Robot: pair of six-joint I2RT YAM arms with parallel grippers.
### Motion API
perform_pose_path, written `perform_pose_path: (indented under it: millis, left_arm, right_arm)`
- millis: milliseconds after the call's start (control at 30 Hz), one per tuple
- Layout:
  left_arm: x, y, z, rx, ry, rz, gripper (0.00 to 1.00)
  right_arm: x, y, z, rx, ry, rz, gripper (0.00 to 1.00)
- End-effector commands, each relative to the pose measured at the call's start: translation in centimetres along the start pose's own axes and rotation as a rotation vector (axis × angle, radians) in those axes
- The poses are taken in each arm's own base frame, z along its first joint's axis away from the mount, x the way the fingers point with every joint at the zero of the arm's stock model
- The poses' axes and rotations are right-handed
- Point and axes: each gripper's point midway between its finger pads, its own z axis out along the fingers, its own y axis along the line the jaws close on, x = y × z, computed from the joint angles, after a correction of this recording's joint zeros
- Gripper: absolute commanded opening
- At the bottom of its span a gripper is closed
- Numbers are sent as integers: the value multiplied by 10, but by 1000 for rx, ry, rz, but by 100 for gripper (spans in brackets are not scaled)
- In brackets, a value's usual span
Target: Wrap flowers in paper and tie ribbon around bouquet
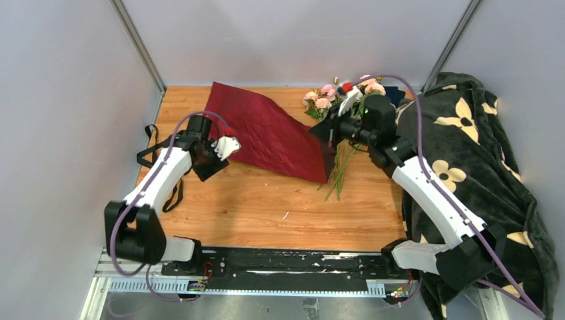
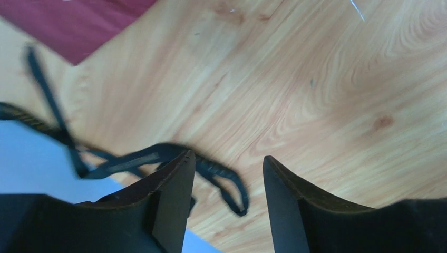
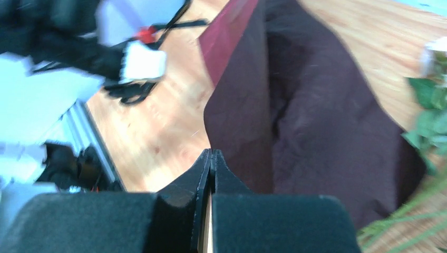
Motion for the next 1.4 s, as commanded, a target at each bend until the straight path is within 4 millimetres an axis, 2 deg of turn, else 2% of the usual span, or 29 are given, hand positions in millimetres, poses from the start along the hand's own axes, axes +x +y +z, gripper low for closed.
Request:
perform_pose_path:
  millis: [0,100,133,233,333,400,500,533,567,633,700,800,867,933,1033,1067,1133,1200,1300,1367]
  left_arm:
    - [9,-3,71,8,61,-169,57]
    - [-3,24,109,-53,71,-280,54]
    - [-9,38,118,-70,70,-321,51]
    - [-21,61,141,-73,57,-412,47]
    - [-47,75,151,-60,-50,-440,50]
    - [-68,87,148,-64,-132,-452,53]
    - [-89,106,137,-62,-214,-511,63]
    - [-90,117,129,-62,-234,-547,68]
    - [-89,120,124,-50,-244,-581,72]
    - [-68,142,108,-85,-240,-697,81]
    - [-34,172,83,-153,-223,-843,87]
    - [9,192,46,-152,-233,-1058,91]
    - [23,192,24,-119,-278,-1140,96]
    - [26,185,1,-124,-317,-1119,100]
    - [24,160,-6,-90,-338,-1083,100]
    - [29,154,-7,-99,-319,-1085,100]
    - [41,152,-10,-158,-277,-1088,100]
    - [50,154,-16,-226,-255,-1076,100]
    - [51,153,-26,-269,-252,-1026,97]
    - [49,149,-27,-306,-214,-950,92]
  right_arm:
    - [31,62,5,-161,35,-190,0]
    - [59,112,5,-323,78,-328,0]
    - [68,128,5,-381,88,-371,0]
    - [95,165,4,-526,122,-438,0]
    - [115,192,9,-619,144,-473,0]
    - [131,200,22,-654,171,-475,0]
    - [158,214,48,-702,227,-487,0]
    - [166,217,56,-707,256,-499,0]
    - [176,217,66,-705,284,-519,0]
    - [199,212,83,-691,352,-552,0]
    - [222,207,102,-686,408,-555,0]
    - [250,204,121,-696,474,-560,0]
    - [268,204,132,-703,514,-580,0]
    - [286,205,142,-719,560,-584,0]
    - [304,212,158,-742,592,-566,0]
    - [304,215,163,-747,592,-553,3]
    - [300,224,165,-778,603,-525,22]
    - [284,236,157,-819,612,-511,36]
    - [243,242,134,-842,589,-487,47]
    - [211,228,117,-816,556,-426,49]
